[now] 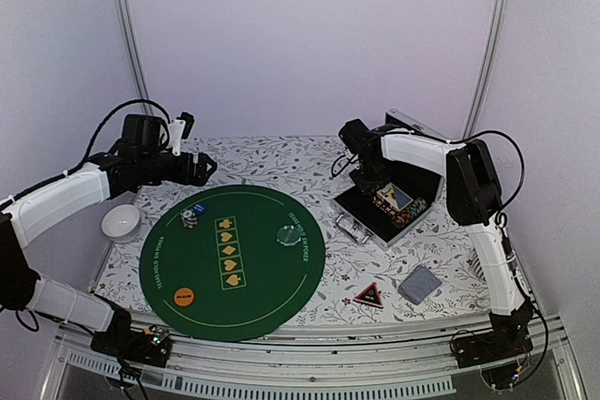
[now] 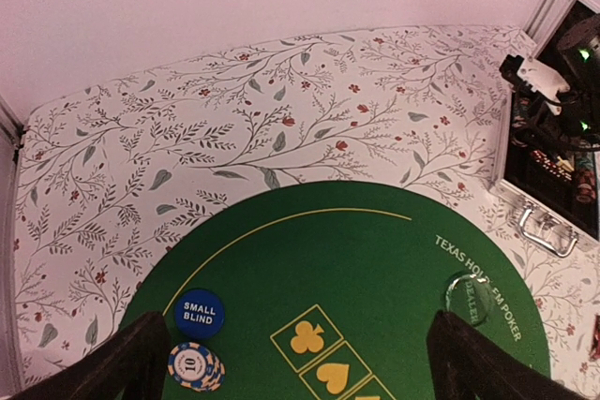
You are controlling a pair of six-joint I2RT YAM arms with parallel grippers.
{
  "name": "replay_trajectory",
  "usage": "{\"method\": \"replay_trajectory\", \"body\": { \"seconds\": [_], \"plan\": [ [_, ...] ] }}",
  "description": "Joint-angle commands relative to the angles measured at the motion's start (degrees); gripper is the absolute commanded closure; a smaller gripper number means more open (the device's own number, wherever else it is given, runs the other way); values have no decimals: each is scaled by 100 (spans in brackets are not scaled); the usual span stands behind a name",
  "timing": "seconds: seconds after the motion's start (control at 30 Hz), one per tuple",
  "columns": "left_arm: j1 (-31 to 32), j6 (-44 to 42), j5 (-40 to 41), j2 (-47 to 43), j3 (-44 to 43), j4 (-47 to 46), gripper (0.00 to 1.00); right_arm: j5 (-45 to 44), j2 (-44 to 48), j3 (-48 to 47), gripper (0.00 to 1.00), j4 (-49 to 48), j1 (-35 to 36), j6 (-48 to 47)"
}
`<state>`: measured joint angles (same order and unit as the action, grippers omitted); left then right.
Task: Distribute texas hold em gaming equipment
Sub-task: Pick up the pile of poker chips from the chip case.
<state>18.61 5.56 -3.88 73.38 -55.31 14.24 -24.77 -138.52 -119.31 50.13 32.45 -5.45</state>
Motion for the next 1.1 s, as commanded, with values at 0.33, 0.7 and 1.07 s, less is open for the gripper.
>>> {"method": "replay_trajectory", "body": {
  "seconds": [0.33, 0.7, 1.07],
  "plan": [
    [-84, -11, -170, 14, 107, -78, 2, 250, -34, -58, 51, 165, 227, 157],
    [-78, -4, -218, 19, 114, -79, 2, -34, -22, -21, 49, 156, 102, 67],
    [-92, -1, -319, 31, 121, -92, 2, 150, -19, -47, 44, 96, 47, -23]
  ]
}}
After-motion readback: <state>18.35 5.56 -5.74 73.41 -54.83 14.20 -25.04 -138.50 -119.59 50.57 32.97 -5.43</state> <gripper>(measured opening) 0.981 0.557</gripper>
